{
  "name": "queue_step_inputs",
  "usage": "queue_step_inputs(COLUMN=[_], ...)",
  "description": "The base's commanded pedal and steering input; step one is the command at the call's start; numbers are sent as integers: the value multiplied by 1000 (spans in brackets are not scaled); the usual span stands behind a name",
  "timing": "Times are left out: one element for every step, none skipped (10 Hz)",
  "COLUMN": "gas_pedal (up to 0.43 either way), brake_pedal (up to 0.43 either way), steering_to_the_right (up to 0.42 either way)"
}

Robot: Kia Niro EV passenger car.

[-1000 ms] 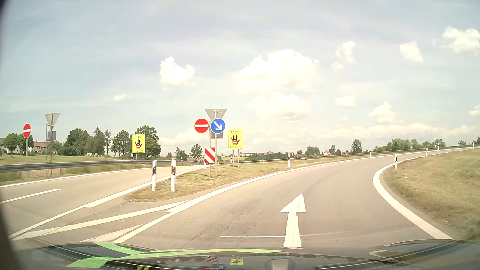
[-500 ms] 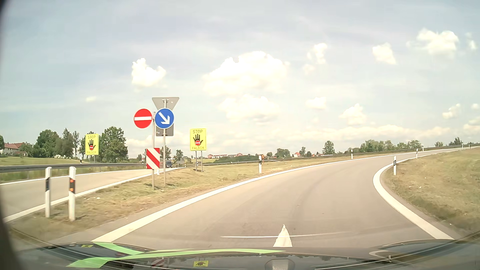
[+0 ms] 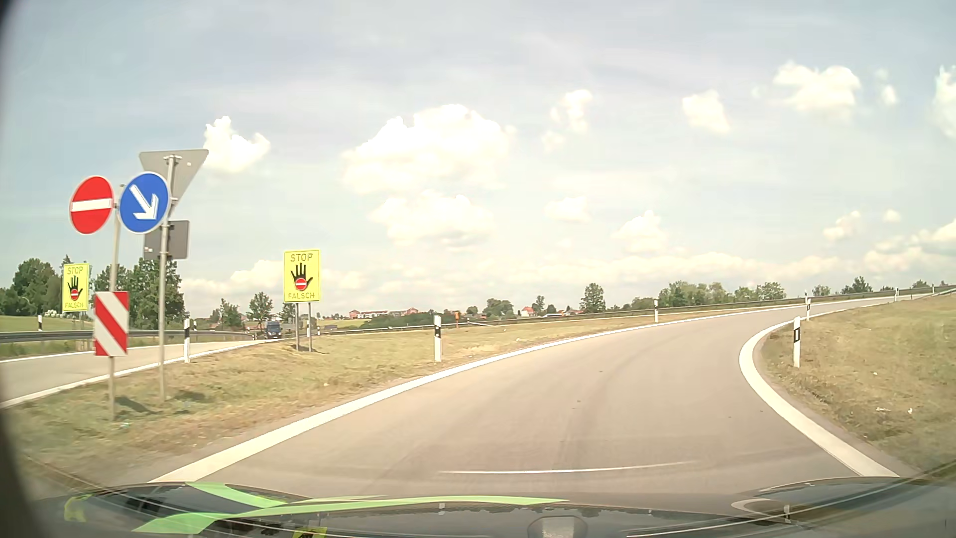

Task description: Follow the waypoints while adhering to traffic rules and regulations

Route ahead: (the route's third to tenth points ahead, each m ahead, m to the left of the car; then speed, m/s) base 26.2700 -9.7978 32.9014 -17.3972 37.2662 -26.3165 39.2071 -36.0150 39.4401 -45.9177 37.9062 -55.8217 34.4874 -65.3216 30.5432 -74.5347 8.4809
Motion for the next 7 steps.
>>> queue_step_inputs(gas_pedal=[189,189,189,189,189,189,197], brake_pedal=[0,0,0,0,0,0,0], steering_to_the_right=[114,114,112,107,105,105,105])
